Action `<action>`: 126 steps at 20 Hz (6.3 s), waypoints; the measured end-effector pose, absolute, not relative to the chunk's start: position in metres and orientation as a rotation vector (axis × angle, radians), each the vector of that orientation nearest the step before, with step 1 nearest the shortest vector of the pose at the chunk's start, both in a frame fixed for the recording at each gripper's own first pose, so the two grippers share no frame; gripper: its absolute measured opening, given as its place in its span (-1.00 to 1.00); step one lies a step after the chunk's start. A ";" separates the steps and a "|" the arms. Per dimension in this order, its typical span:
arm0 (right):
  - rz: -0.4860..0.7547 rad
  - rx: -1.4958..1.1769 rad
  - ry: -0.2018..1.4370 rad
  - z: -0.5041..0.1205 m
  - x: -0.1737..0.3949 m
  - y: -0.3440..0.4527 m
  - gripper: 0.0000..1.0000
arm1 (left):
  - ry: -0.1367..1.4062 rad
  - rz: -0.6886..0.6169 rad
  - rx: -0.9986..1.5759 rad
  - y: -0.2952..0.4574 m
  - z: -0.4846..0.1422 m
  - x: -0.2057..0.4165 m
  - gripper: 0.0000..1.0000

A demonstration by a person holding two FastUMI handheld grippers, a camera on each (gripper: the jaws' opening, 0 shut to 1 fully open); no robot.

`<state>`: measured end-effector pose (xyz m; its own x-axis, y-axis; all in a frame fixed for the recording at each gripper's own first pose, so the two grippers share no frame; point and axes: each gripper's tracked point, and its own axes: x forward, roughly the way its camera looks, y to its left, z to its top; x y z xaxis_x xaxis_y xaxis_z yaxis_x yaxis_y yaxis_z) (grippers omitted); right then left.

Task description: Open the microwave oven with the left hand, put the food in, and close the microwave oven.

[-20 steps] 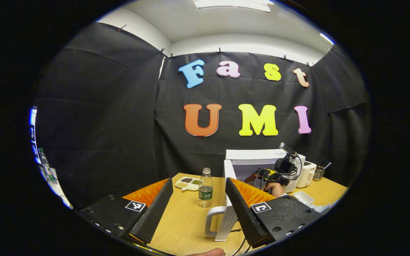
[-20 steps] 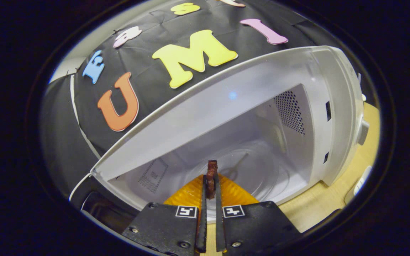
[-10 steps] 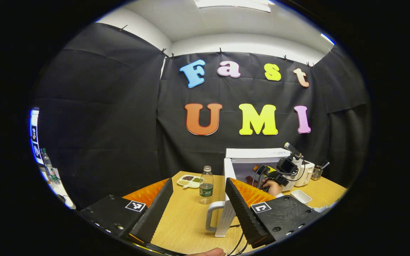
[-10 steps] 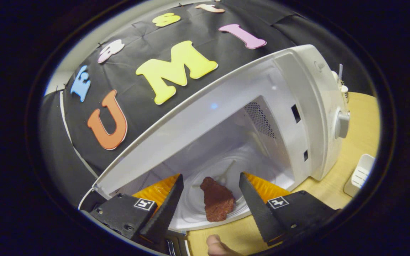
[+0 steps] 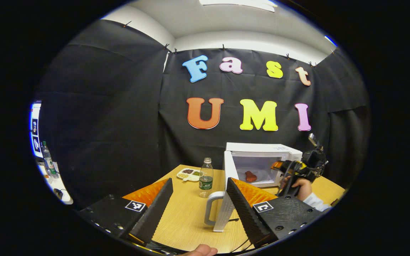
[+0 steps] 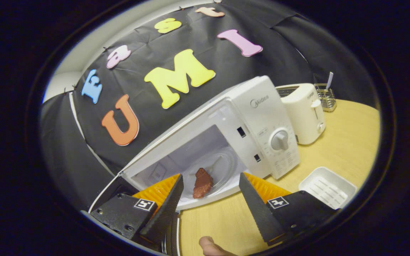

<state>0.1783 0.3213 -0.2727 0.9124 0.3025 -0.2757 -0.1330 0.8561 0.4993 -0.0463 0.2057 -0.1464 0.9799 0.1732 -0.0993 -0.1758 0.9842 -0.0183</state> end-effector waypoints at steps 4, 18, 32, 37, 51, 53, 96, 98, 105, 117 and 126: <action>0.303 0.369 0.279 -0.234 0.123 0.267 0.99 | 0.110 0.266 -0.021 0.238 -0.165 -0.049 0.63; 0.313 0.091 0.092 -0.157 0.005 0.136 1.00 | 0.160 0.232 -0.076 0.237 -0.199 -0.047 -1.00; 0.269 0.061 0.015 -0.123 -0.003 0.102 0.99 | 0.201 0.075 -0.016 0.211 -0.249 0.033 -1.00; 0.217 0.007 -0.061 -0.091 -0.010 0.070 0.99 | 0.197 -0.042 -0.052 0.162 -0.249 0.036 -1.00; 0.124 -0.020 -0.099 -0.077 0.017 0.021 0.99 | 0.226 -0.279 -0.051 0.000 -0.259 0.104 -1.00; 0.119 -0.016 -0.091 -0.081 0.022 0.013 0.99 | 0.235 -0.292 -0.039 -0.017 -0.263 0.116 -1.00; 0.092 -0.011 -0.029 -0.075 -0.006 -0.018 0.99 | 0.249 -0.175 -0.016 -0.093 -0.225 0.186 -0.99; 0.082 0.006 -0.026 -0.075 -0.010 -0.023 0.99 | 0.230 -0.160 -0.021 -0.085 -0.199 0.158 -0.99; 0.045 0.055 -0.077 -0.042 -0.052 -0.031 0.99 | 0.158 -0.206 -0.011 -0.090 -0.111 0.037 -0.99; 0.084 0.003 -0.102 -0.016 -0.087 -0.011 0.99 | -0.032 -0.128 -0.043 -0.039 -0.027 -0.088 0.84; 0.110 -0.023 -0.096 -0.014 -0.093 -0.008 0.99 | -0.123 -0.070 -0.074 -0.006 0.014 -0.111 0.63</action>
